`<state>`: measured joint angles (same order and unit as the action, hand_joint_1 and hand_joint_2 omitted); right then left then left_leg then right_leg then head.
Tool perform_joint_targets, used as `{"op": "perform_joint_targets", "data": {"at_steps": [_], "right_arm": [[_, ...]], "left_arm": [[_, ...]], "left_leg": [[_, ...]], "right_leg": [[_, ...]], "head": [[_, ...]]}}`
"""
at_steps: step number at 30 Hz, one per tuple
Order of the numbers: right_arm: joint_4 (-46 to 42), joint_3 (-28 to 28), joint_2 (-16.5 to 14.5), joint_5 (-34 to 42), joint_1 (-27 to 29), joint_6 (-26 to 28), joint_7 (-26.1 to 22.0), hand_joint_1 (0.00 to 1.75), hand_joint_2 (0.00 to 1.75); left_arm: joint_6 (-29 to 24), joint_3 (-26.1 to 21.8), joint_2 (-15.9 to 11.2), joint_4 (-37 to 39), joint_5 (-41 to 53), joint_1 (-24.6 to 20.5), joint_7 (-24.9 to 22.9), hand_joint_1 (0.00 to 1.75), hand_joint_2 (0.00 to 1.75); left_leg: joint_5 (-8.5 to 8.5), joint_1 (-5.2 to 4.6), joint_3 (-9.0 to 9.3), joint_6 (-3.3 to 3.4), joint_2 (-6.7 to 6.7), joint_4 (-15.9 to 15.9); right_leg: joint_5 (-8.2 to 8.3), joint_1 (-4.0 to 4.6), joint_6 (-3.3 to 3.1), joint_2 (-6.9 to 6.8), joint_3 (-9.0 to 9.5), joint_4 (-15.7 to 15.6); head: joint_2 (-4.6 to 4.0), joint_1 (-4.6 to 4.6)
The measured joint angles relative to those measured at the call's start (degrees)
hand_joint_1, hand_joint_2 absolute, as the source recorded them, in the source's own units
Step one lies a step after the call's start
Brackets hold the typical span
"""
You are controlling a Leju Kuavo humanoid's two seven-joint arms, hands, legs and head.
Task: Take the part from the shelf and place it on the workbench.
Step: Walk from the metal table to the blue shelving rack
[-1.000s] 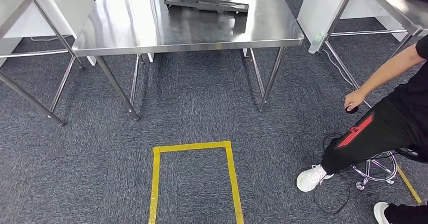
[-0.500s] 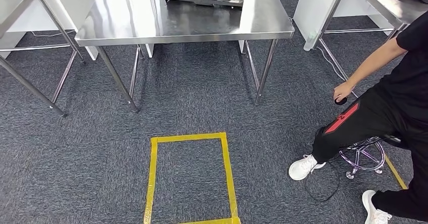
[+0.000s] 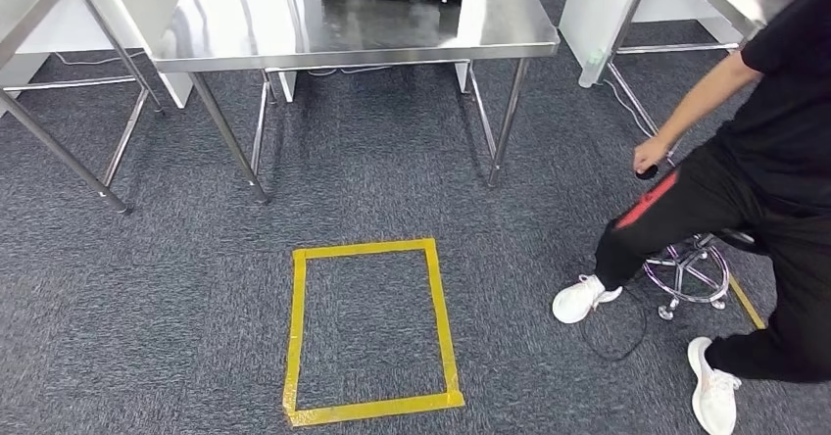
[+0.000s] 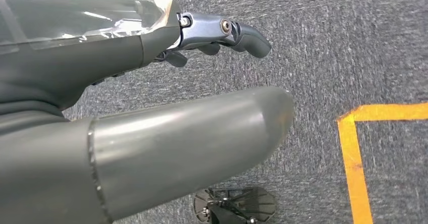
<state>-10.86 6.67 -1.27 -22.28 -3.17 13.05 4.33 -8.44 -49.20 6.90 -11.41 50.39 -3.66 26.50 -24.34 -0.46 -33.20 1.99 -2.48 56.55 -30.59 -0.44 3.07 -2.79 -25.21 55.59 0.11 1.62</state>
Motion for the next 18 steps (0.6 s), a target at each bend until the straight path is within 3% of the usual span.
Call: {"op": "perform_joint_targets", "data": {"at_steps": [2, 3, 5, 7, 8, 9, 10, 11, 13, 15, 17, 18], "right_arm": [[0.0, -0.1, -0.1, 0.0, 0.0, 0.0, 0.0, 0.0, 0.0], [0.0, -0.1, -0.2, 0.0, 0.1, 0.0, 0.1, 0.0, 0.0], [0.1, -0.1, -0.3, 0.0, 0.4, 0.0, 0.2, 0.0, 0.0], [0.1, -0.1, -0.3, 0.0, 0.6, 0.0, 0.2, 0.0, 0.0], [0.1, -0.1, -0.4, 0.0, 0.7, 0.0, 0.2, 0.0, 0.0], [0.1, -0.1, -0.4, 0.0, 0.8, 0.0, 0.2, 0.0, 0.0], [0.1, -0.1, -0.4, 0.0, 0.8, 0.0, 0.2, 0.0, 0.0], [0.1, -0.1, -0.4, 0.0, 0.9, 0.0, 0.2, 0.0, 0.0], [0.1, -0.1, -0.5, 0.0, 0.8, 0.0, 0.2, 0.0, 0.0], [0.1, -0.1, -0.6, 0.0, 0.7, 0.0, 0.2, 0.0, 0.0], [0.1, -0.1, -0.7, 0.0, 0.6, 0.0, 0.1, 0.0, 0.0], [0.1, -0.1, -0.7, 0.0, 0.6, 0.0, 0.0, 0.0, 0.0]], "left_arm": [[0.0, 0.0, 0.0, 0.0, 0.0, 0.0, -0.1, 0.0, 0.0], [0.0, 0.0, -0.1, 0.0, 0.0, 0.0, -0.1, 0.0, 0.0], [0.0, 0.0, -0.1, 0.0, 0.0, 0.1, -0.2, 0.0, 0.0], [-0.1, 0.0, -0.2, 0.0, 0.1, 0.2, -0.3, 0.0, 0.0], [-0.1, 0.0, -0.2, 0.0, 0.2, 0.2, -0.3, 0.0, 0.0], [-0.1, 0.0, -0.2, 0.0, 0.2, 0.2, -0.3, 0.0, 0.0], [0.0, 0.0, -0.2, 0.0, 0.3, 0.3, -0.3, 0.0, 0.0], [0.0, 0.0, -0.2, 0.0, 0.4, 0.3, -0.3, 0.0, 0.0], [0.0, 0.0, -0.3, 0.0, 0.5, 0.4, -0.4, 0.0, 0.0], [-0.1, 0.0, -0.4, 0.0, 0.6, 0.6, -0.4, 0.0, 0.0], [-0.1, 0.0, -0.4, 0.0, 0.6, 0.5, -0.4, 0.0, 0.0], [-0.1, 0.0, -0.3, 0.0, 0.6, 0.3, -0.4, 0.0, 0.0]], "left_leg": [[0.18, 0.11, -0.25, -0.54, -0.79, 0.3], [-0.33, 0.28, -0.48, -0.9, -0.54, 0.8], [-3.7, 0.63, -2.01, -1.68, 0.94, 4.7], [-8.51, 0.8, -4.73, -2.14, 2.03, 12.4], [-9.8, 0.84, -5.69, -2.21, 2.14, 15.5], [-9.91, 0.86, -5.79, -2.17, 2.21, 16.8], [-8.86, 0.88, -4.83, -2.01, 2.36, 15.9], [-7.04, 0.88, -2.94, -1.73, 2.78, 12.9], [-3.69, 0.92, 1.54, -0.88, 5.22, 5.0], [-2.62, 0.82, 3.77, -0.32, 6.94, 0.9], [-2.7, 0.67, 4.04, -0.17, 5.85, -0.1], [-2.62, 0.7, 4.2, 0.02, 5.02, -0.9]], "right_leg": [[-0.18, -0.14, -1.37, 0.76, -0.33, -0.8], [0.1, -0.29, -2.03, 1.16, -0.51, -0.8], [0.8, -0.54, -3.17, 1.72, -1.03, -0.8], [1.37, -0.38, -3.65, 2.45, -1.71, -0.7], [1.59, -0.29, -3.68, 2.95, -1.97, -0.7], [1.76, -0.21, -3.62, 3.51, -2.12, -0.7], [1.88, -0.16, -3.52, 4.1, -2.06, -0.7], [1.97, -0.12, -3.43, 4.7, -1.92, -0.6], [2.13, -0.1, -3.17, 5.94, -2.01, -0.6], [2.41, -0.16, -2.69, 7.19, -2.5, -0.5], [2.76, -0.04, -2.01, 8.36, -3.07, -0.5], [2.63, 0.05, -1.75, 8.18, -3.57, -0.1]], "head": [[0.0, -0.08], [0.0, -0.14], [0.0, -0.22], [0.0, -0.27], [0.0, -0.27], [0.0, -0.28], [0.0, -0.28], [0.0, -0.28], [0.0, -0.27], [0.0, -0.28], [0.0, -0.34], [0.0, -0.32]]}}
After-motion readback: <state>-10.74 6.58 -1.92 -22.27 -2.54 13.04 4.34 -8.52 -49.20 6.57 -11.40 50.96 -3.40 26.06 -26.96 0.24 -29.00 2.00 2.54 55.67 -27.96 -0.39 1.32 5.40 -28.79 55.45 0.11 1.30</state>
